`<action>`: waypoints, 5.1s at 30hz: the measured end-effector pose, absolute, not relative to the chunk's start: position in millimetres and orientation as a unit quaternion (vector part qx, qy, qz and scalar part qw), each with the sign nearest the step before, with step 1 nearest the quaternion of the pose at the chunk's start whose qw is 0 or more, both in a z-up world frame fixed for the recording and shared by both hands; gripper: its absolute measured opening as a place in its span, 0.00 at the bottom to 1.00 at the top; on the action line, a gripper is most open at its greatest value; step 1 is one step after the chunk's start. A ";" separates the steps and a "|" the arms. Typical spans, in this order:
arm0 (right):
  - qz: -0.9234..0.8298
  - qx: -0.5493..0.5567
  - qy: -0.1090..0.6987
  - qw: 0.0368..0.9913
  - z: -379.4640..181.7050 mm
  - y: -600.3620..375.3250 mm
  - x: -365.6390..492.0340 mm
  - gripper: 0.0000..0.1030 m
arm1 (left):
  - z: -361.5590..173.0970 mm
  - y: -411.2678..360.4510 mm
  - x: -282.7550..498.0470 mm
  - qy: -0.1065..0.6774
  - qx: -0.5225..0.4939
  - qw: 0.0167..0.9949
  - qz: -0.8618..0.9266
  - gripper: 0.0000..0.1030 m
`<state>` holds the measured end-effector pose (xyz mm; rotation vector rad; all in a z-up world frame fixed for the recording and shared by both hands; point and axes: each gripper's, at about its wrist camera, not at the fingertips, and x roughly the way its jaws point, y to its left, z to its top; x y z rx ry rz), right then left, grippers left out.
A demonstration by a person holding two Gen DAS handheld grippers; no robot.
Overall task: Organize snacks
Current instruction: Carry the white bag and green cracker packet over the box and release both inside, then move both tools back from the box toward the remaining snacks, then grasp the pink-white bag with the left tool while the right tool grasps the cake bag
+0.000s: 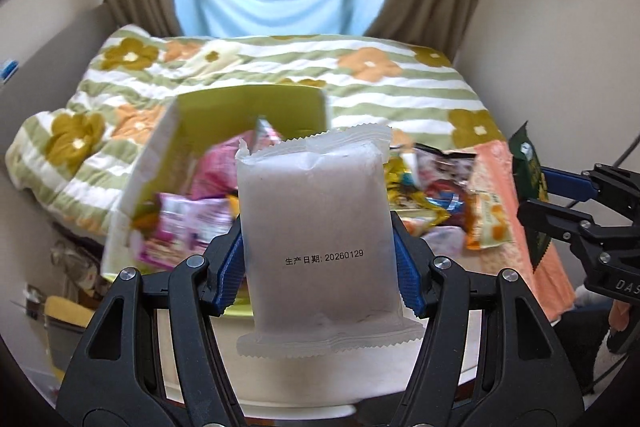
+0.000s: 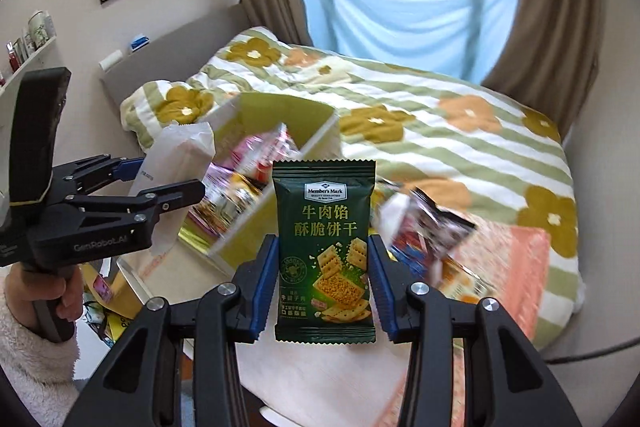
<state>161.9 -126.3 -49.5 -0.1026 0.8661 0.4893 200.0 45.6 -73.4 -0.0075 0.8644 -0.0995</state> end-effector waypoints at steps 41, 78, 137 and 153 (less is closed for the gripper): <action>0.186 0.036 0.516 0.836 -134.0 71.4 223.0 0.56 | -138.3 233.6 241.3 0.466 0.015 0.883 -0.058 1.00; 0.027 0.114 0.427 0.897 -69.5 -119.0 138.0 0.73 | -88.5 68.3 201.3 0.402 0.048 0.895 -0.186 1.00; 0.066 0.164 0.574 0.799 -247.5 -294.0 260.2 0.94 | -298.0 -182.4 268.6 0.532 0.194 0.803 -0.187 0.52; 0.071 0.125 0.582 0.800 -259.2 -273.1 263.8 0.78 | -293.5 -156.8 263.3 0.550 0.159 0.800 -0.178 0.46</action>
